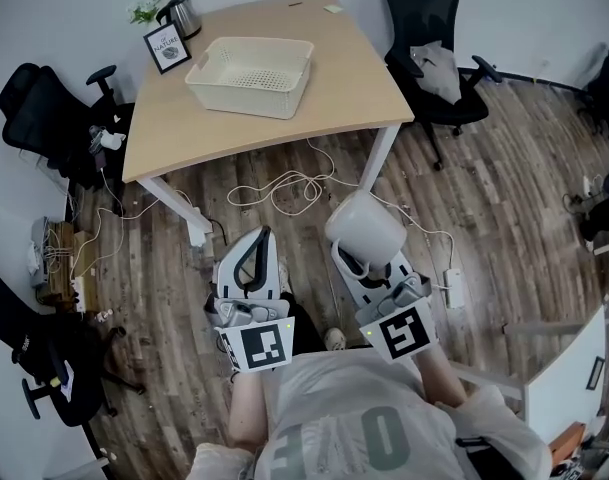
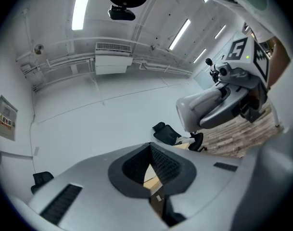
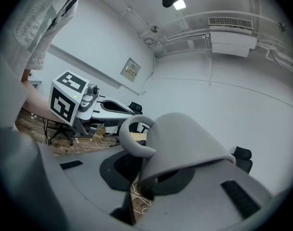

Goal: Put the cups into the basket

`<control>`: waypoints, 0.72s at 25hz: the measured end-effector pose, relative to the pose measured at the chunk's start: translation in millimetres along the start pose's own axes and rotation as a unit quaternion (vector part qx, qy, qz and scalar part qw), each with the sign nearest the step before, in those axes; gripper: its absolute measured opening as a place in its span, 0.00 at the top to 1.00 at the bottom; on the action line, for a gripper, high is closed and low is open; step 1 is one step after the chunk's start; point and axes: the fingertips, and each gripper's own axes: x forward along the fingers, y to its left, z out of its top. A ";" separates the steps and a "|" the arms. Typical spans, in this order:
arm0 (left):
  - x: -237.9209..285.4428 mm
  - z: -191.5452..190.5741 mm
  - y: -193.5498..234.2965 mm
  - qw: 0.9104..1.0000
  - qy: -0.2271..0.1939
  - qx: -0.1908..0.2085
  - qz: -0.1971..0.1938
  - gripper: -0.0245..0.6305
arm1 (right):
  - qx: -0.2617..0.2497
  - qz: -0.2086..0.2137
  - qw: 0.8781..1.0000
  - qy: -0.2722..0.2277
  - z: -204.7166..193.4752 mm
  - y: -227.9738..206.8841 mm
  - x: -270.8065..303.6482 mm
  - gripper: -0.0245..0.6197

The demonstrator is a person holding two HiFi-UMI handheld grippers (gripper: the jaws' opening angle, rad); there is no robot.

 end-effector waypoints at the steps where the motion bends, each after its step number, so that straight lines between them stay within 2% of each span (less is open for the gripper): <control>1: 7.2 -6.1 7.1 1.000 0.000 -0.001 0.002 0.95 | 0.000 -0.001 1.000 0.001 -0.6 -3.6 11.0 0.90; 7: 65.7 -38.7 63.5 1.000 0.010 0.016 -0.007 0.95 | -0.013 -0.008 1.000 0.006 3.1 -32.1 87.3 0.90; 12: 125.1 -53.7 109.9 1.000 -0.018 0.003 -0.019 0.95 | -0.008 -0.028 1.000 0.006 17.3 -75.5 153.4 0.90; 18: 185.5 -71.4 175.5 0.999 -0.032 -0.003 -0.022 0.95 | -0.005 -0.057 0.998 -0.004 40.9 -122.6 227.7 0.90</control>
